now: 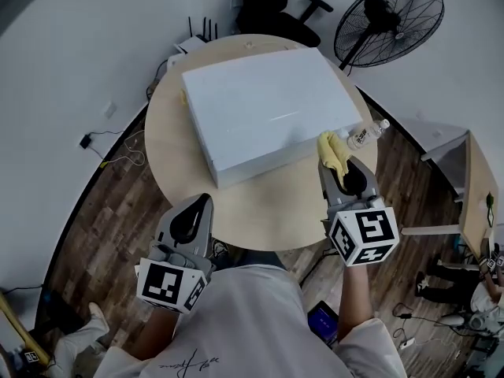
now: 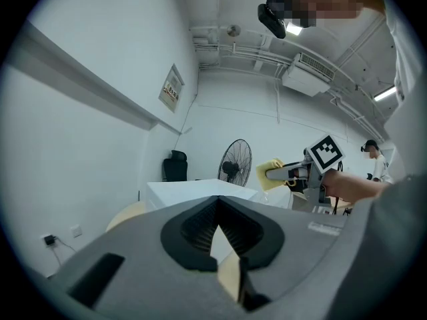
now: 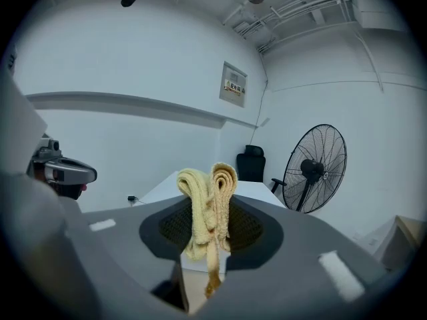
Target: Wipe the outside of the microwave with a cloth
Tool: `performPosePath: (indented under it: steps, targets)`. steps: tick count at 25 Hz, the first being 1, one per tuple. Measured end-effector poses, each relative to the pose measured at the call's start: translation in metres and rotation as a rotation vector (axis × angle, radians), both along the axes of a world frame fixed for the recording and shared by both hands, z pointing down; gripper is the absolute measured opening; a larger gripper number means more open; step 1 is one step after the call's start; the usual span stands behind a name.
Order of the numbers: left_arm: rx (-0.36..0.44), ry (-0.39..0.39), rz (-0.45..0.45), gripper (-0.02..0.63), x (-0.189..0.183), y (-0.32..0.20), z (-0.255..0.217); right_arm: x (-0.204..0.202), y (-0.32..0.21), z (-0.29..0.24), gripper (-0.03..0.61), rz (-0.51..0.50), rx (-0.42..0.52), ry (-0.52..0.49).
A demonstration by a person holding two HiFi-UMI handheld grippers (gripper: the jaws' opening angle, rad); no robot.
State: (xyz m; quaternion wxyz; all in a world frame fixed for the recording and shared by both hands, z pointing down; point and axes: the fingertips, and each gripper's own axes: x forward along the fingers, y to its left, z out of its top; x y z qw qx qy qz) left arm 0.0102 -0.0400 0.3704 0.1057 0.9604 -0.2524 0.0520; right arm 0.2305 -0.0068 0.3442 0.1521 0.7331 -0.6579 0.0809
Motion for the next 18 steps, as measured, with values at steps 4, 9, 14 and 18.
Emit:
performPosePath:
  steps: [4,9,14,18]
  targets:
    - [0.015,0.003,-0.018,-0.011,0.01,-0.009,-0.004,0.013,-0.026,0.0,0.124,-0.035,-0.022,0.0]
    - [0.018,0.006,-0.045,-0.011,0.018,-0.019,-0.007,0.023,-0.058,0.008,0.126,-0.087,-0.053,-0.01]
    - [0.013,-0.002,-0.068,-0.011,0.022,-0.031,-0.006,0.044,-0.083,0.007,0.126,-0.084,-0.069,0.003]
    - [0.003,-0.008,-0.077,-0.011,0.026,-0.038,-0.003,0.065,-0.102,0.01,0.127,-0.071,-0.091,0.02]
